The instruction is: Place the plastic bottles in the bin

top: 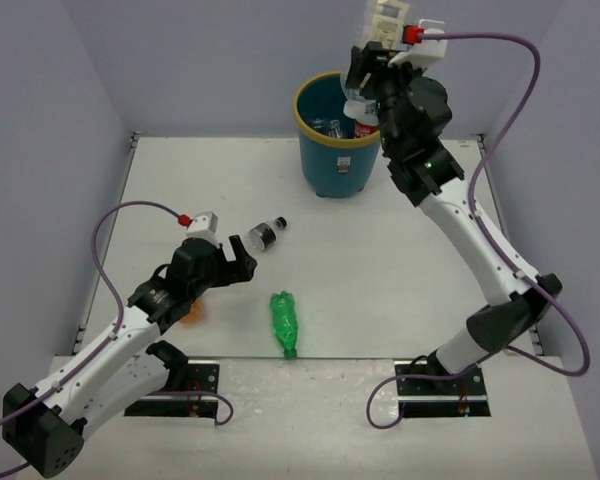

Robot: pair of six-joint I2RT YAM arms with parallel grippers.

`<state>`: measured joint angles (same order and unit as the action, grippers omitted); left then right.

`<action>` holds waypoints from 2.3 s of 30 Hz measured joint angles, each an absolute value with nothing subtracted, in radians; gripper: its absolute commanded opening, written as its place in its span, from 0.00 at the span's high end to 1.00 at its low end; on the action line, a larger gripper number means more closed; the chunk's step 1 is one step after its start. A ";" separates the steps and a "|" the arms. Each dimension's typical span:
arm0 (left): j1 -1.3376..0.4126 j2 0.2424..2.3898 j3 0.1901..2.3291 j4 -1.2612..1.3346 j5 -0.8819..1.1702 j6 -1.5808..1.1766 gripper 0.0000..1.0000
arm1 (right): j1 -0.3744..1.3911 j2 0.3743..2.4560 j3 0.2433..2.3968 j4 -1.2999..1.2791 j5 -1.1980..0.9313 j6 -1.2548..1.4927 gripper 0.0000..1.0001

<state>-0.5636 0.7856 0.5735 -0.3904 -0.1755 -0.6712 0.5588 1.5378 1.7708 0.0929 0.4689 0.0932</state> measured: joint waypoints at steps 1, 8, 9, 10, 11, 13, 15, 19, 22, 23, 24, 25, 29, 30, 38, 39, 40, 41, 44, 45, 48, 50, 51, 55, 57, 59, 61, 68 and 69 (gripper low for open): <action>-0.564 0.785 0.573 -0.391 -0.169 -0.671 0.00 | 0.551 1.594 1.830 0.121 0.465 0.070 0.73; -0.564 0.780 0.559 -0.402 -0.145 -0.672 0.00 | 0.486 1.952 2.151 0.178 0.452 -0.019 0.54; -0.564 0.779 0.558 -0.407 -0.145 -0.672 0.00 | 0.477 1.999 2.186 0.174 0.448 -0.020 0.50; -0.564 0.778 0.558 -0.411 -0.145 -0.672 0.00 | 0.470 2.036 2.209 0.163 0.445 -0.018 0.43; -0.564 0.778 0.558 -0.413 -0.145 -0.672 0.00 | 0.464 2.064 2.217 0.146 0.440 -0.017 0.36; -0.564 0.777 0.558 -0.417 -0.145 -0.672 0.00 | 0.453 2.106 2.218 0.114 0.427 -0.009 0.22; -0.564 0.776 0.558 -0.420 -0.145 -0.673 0.00 | 0.447 2.118 2.190 0.086 0.414 0.009 0.02; -0.564 0.776 0.558 -0.421 -0.146 -0.673 0.00 | 0.445 2.121 2.168 0.051 0.391 0.044 0.01; -0.564 0.778 0.559 -0.430 -0.147 -0.684 0.00 | 0.446 2.107 2.169 0.030 0.374 0.059 0.01; -0.564 0.778 0.560 -0.438 -0.150 -0.690 0.00 | 0.446 2.098 2.170 0.017 0.369 0.064 0.01; -0.564 0.777 0.561 -0.445 -0.154 -0.696 0.00 | 0.446 2.087 2.172 0.000 0.365 0.067 0.01; -0.564 0.777 0.563 -0.449 -0.158 -0.700 0.00 | 0.446 2.074 2.173 -0.018 0.360 0.069 0.01; -0.564 0.778 0.586 -0.498 -0.192 -0.737 0.00 | 0.446 1.989 2.166 -0.103 0.343 0.092 0.01; -0.564 0.783 0.602 -0.532 -0.216 -0.761 0.00 | 0.446 1.943 2.134 -0.117 0.336 0.102 0.01; -0.558 0.886 0.780 -0.820 -0.443 -0.970 0.00 | 0.447 1.369 1.518 -0.116 0.274 0.251 0.01; -0.549 0.902 0.802 -0.846 -0.461 -0.987 0.00 | 0.447 1.281 1.409 -0.104 0.269 0.278 0.01; -0.537 0.915 0.822 -0.867 -0.477 -1.003 0.00 | 0.447 1.195 1.306 -0.103 0.266 0.310 0.01; -0.523 0.926 0.836 -0.883 -0.488 -1.014 0.00 | 0.447 1.129 1.220 -0.108 0.264 0.340 0.01; -0.454 0.943 0.859 -0.925 -0.504 -1.034 0.00 | 0.447 0.978 1.008 -0.091 0.255 0.422 0.01; -0.417 0.945 0.860 -0.941 -0.509 -1.036 0.00 | 0.447 0.940 0.944 -0.093 0.252 0.444 0.01; -0.308 0.943 0.858 -0.977 -0.518 -1.037 0.00 | 0.447 0.837 0.792 -0.120 0.250 0.493 0.01; -0.254 0.942 0.850 -0.987 -0.521 -1.036 0.00 | 0.447 0.786 0.734 -0.141 0.261 0.514 0.01; -0.238 0.944 0.842 -0.988 -0.518 -1.034 0.00 | 0.447 0.767 0.721 -0.150 0.273 0.522 0.01; -0.210 0.980 0.786 -0.972 -0.485 -1.025 0.00 | 0.447 0.711 0.710 -0.166 0.328 0.545 0.01; -0.206 1.016 0.754 -0.948 -0.458 -1.017 0.00 | 0.447 0.699 0.710 -0.164 0.352 0.549 0.01; -0.204 1.057 0.723 -0.923 -0.429 -1.009 0.00 | 0.447 0.699 0.710 -0.164 0.369 0.550 0.01; -0.204 1.077 0.689 -0.898 -0.402 -1.007 0.00 | 0.447 0.706 0.710 -0.165 0.383 0.550 0.01; -0.203 1.067 0.547 -0.777 -0.301 -0.996 0.23 | 0.447 0.739 0.710 -0.167 0.408 0.550 0.01; -0.203 1.068 0.536 -0.770 -0.293 -0.997 0.35 | 0.447 0.738 0.710 -0.167 0.409 0.550 0.01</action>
<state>-0.2031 1.0680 0.5357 -0.7701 -0.2928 -0.9967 0.4465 0.7378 0.7097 -0.1665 0.4091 0.5499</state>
